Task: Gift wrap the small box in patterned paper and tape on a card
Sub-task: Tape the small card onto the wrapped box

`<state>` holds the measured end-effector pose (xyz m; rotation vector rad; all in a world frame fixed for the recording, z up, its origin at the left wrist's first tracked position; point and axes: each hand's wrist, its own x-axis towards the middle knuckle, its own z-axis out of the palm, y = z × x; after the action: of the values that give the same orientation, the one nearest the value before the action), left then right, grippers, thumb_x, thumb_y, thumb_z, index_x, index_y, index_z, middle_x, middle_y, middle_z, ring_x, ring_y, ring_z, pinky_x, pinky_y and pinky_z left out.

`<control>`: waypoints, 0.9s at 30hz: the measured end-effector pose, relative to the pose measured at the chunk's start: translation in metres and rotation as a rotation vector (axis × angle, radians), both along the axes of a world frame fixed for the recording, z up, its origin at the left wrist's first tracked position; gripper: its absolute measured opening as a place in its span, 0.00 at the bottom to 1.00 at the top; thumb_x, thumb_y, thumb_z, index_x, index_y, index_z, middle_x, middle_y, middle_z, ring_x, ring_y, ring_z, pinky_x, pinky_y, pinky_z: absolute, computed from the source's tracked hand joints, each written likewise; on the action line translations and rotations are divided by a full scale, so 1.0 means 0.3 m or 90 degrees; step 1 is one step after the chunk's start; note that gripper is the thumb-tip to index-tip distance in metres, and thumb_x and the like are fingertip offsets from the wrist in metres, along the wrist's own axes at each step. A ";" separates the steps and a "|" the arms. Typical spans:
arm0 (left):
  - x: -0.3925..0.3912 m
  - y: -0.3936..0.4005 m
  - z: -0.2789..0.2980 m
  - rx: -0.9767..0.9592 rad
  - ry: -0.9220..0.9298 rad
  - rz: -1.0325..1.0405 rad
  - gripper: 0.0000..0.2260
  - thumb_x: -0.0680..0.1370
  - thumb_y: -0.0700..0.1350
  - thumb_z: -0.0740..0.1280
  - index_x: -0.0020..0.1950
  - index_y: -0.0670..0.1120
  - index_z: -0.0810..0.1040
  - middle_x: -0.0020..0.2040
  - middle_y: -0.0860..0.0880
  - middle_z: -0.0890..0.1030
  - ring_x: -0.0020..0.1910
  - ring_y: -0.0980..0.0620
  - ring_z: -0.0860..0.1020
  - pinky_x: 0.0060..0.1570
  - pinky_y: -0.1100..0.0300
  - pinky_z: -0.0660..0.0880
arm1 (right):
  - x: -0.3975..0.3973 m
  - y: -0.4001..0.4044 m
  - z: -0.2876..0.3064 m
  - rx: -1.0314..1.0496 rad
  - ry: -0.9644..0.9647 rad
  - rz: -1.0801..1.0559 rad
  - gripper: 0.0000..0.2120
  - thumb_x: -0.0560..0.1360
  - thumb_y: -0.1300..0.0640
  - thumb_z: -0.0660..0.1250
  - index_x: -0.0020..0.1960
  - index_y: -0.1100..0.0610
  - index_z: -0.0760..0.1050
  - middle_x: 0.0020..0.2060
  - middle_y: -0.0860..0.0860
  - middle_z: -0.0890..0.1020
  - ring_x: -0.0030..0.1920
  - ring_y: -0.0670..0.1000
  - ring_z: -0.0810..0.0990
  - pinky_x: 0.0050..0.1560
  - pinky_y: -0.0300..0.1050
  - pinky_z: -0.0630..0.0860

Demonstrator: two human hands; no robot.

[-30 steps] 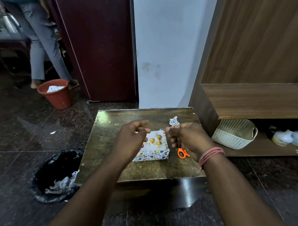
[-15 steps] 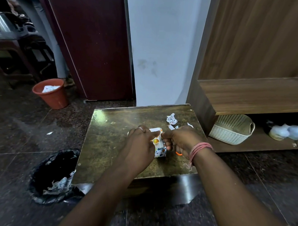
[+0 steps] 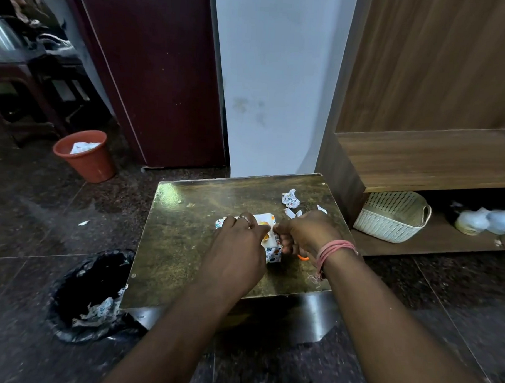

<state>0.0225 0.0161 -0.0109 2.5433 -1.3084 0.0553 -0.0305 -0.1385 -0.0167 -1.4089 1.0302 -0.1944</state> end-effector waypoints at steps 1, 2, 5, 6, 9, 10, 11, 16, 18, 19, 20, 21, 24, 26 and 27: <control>-0.001 0.000 -0.001 0.002 -0.002 0.002 0.22 0.80 0.45 0.61 0.74 0.55 0.74 0.67 0.50 0.73 0.63 0.46 0.70 0.62 0.53 0.71 | -0.001 -0.002 -0.003 0.016 -0.008 -0.001 0.04 0.73 0.69 0.72 0.42 0.71 0.79 0.25 0.58 0.76 0.20 0.54 0.74 0.26 0.43 0.72; -0.002 0.001 -0.004 0.006 -0.003 0.004 0.22 0.80 0.45 0.61 0.74 0.55 0.74 0.68 0.50 0.73 0.63 0.46 0.70 0.63 0.52 0.70 | -0.003 -0.003 -0.006 0.038 -0.011 0.002 0.05 0.73 0.69 0.71 0.45 0.72 0.79 0.25 0.58 0.76 0.20 0.53 0.74 0.26 0.43 0.72; -0.002 0.005 -0.006 0.007 -0.012 0.020 0.21 0.80 0.46 0.61 0.74 0.57 0.74 0.71 0.50 0.70 0.65 0.46 0.66 0.67 0.52 0.67 | -0.019 -0.016 -0.009 0.117 -0.002 0.029 0.07 0.76 0.68 0.70 0.41 0.65 0.76 0.27 0.57 0.74 0.21 0.51 0.72 0.23 0.40 0.72; -0.005 0.006 -0.005 0.008 -0.015 0.027 0.21 0.81 0.46 0.61 0.74 0.58 0.74 0.72 0.50 0.68 0.66 0.46 0.64 0.68 0.52 0.65 | -0.026 -0.019 -0.015 0.150 0.004 0.032 0.10 0.78 0.67 0.70 0.39 0.63 0.74 0.26 0.55 0.74 0.22 0.49 0.72 0.22 0.39 0.73; -0.008 0.010 0.004 0.015 -0.015 0.040 0.20 0.81 0.47 0.60 0.73 0.60 0.73 0.74 0.51 0.65 0.68 0.46 0.61 0.68 0.51 0.62 | -0.032 -0.023 -0.032 0.225 0.020 0.013 0.11 0.81 0.66 0.66 0.39 0.61 0.74 0.29 0.53 0.74 0.26 0.47 0.71 0.21 0.35 0.73; -0.006 0.010 0.007 0.019 -0.013 0.042 0.20 0.82 0.48 0.60 0.73 0.60 0.73 0.74 0.51 0.65 0.69 0.46 0.61 0.68 0.51 0.62 | -0.033 -0.020 -0.031 0.223 0.024 0.015 0.11 0.81 0.66 0.66 0.40 0.61 0.74 0.30 0.53 0.74 0.27 0.47 0.72 0.21 0.35 0.73; -0.005 0.011 0.007 0.022 -0.010 0.044 0.20 0.82 0.48 0.60 0.73 0.60 0.73 0.74 0.51 0.64 0.69 0.46 0.61 0.68 0.51 0.62 | -0.032 -0.021 -0.032 0.207 0.024 0.020 0.10 0.81 0.67 0.66 0.41 0.61 0.74 0.30 0.54 0.75 0.26 0.47 0.72 0.21 0.36 0.72; -0.011 0.012 0.006 0.020 0.006 0.051 0.21 0.82 0.49 0.60 0.74 0.61 0.70 0.74 0.51 0.65 0.69 0.46 0.61 0.67 0.50 0.63 | -0.034 -0.021 0.010 0.043 0.046 0.020 0.05 0.76 0.69 0.69 0.41 0.67 0.78 0.26 0.57 0.76 0.23 0.52 0.72 0.24 0.41 0.70; -0.008 0.015 0.005 0.009 0.013 0.048 0.21 0.82 0.48 0.61 0.75 0.61 0.70 0.73 0.52 0.66 0.69 0.46 0.61 0.67 0.50 0.64 | -0.044 -0.034 0.036 -0.005 0.062 0.014 0.07 0.75 0.69 0.70 0.39 0.66 0.77 0.26 0.58 0.75 0.22 0.52 0.72 0.25 0.42 0.70; -0.005 0.016 0.005 -0.002 0.018 0.047 0.22 0.81 0.47 0.61 0.75 0.61 0.70 0.73 0.52 0.67 0.68 0.46 0.62 0.67 0.50 0.64 | -0.052 -0.051 0.045 -0.036 0.076 0.014 0.08 0.75 0.69 0.70 0.38 0.66 0.76 0.26 0.58 0.75 0.21 0.52 0.71 0.23 0.40 0.69; -0.004 0.015 0.006 -0.017 0.022 0.045 0.23 0.81 0.46 0.61 0.75 0.60 0.69 0.73 0.52 0.67 0.68 0.47 0.62 0.67 0.51 0.64 | -0.065 -0.075 0.054 -0.073 0.096 0.018 0.09 0.75 0.69 0.69 0.36 0.66 0.75 0.26 0.59 0.75 0.20 0.52 0.71 0.22 0.40 0.70; -0.004 0.014 0.008 -0.032 0.027 0.043 0.23 0.81 0.45 0.62 0.76 0.60 0.69 0.73 0.52 0.68 0.68 0.47 0.63 0.68 0.51 0.65 | -0.078 -0.101 0.062 -0.113 0.127 0.023 0.10 0.74 0.68 0.70 0.35 0.66 0.75 0.26 0.59 0.76 0.20 0.53 0.72 0.23 0.41 0.73; -0.008 0.005 0.015 -0.058 0.038 0.037 0.23 0.81 0.44 0.62 0.75 0.60 0.71 0.72 0.53 0.70 0.67 0.47 0.64 0.67 0.51 0.65 | -0.129 -0.191 0.059 -0.251 0.239 0.018 0.04 0.70 0.66 0.71 0.37 0.65 0.79 0.32 0.62 0.83 0.31 0.57 0.81 0.39 0.50 0.82; -0.005 0.005 0.013 -0.064 0.049 0.039 0.22 0.80 0.45 0.63 0.74 0.59 0.73 0.71 0.53 0.71 0.67 0.47 0.64 0.68 0.51 0.66 | -0.159 -0.235 0.033 -0.308 0.318 0.074 0.04 0.67 0.63 0.72 0.42 0.62 0.82 0.40 0.60 0.85 0.41 0.57 0.84 0.43 0.46 0.79; -0.003 0.006 0.011 -0.069 0.057 0.039 0.21 0.80 0.44 0.63 0.73 0.59 0.74 0.70 0.53 0.72 0.67 0.47 0.64 0.68 0.50 0.66 | -0.170 -0.245 0.023 -0.321 0.364 0.119 0.06 0.66 0.62 0.73 0.43 0.60 0.82 0.43 0.57 0.85 0.44 0.56 0.85 0.44 0.44 0.78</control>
<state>0.0215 0.0178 -0.0075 2.4648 -1.1616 0.0228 -0.0815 -0.2120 -0.0098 -2.0824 1.3609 0.1063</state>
